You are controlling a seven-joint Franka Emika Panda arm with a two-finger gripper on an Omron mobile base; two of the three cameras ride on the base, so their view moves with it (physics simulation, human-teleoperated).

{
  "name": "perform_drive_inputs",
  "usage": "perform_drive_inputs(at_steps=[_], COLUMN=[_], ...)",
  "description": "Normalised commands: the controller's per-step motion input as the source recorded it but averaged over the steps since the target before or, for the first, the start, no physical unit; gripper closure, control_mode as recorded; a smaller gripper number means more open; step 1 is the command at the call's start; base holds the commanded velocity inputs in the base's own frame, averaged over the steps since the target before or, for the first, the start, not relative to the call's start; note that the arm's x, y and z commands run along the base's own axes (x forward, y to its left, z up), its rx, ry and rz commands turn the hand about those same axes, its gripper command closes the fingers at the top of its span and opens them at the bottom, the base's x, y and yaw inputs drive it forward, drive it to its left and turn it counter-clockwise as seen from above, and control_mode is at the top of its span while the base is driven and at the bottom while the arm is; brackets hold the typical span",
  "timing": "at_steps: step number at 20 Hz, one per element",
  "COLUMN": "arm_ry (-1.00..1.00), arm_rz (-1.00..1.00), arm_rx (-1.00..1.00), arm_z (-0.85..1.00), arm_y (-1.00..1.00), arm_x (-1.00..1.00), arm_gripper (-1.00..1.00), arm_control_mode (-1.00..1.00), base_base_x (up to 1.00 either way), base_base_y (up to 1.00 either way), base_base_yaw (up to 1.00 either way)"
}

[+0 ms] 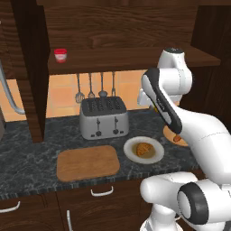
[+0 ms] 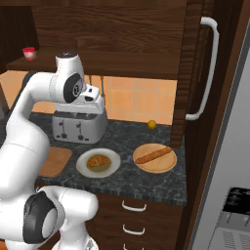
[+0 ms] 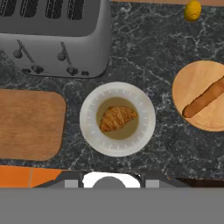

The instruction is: From the different types of pastries on the counter, select a croissant and place it on the cutting board. Then retrieve a jar of jam from the cabinet and place it alongside the croissant on the cutting board.

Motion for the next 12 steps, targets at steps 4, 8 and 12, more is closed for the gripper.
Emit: perform_drive_inputs(at_steps=[4,8,12], arm_ry=[-0.03,-0.12,-0.16], arm_rz=[0.00,0.01,0.17], arm_rx=[-0.02,-0.01,-0.03], arm_z=[0.00,0.07,0.21], arm_y=[0.45,0.76,0.69], arm_x=[0.00,-0.01,-0.05], arm_gripper=[-1.00,-1.00,-1.00], arm_control_mode=[-1.00,-1.00,-1.00], base_base_x=[0.00,0.00,0.00], base_base_y=[0.00,0.00,0.00], base_base_yaw=[0.00,0.00,0.00])
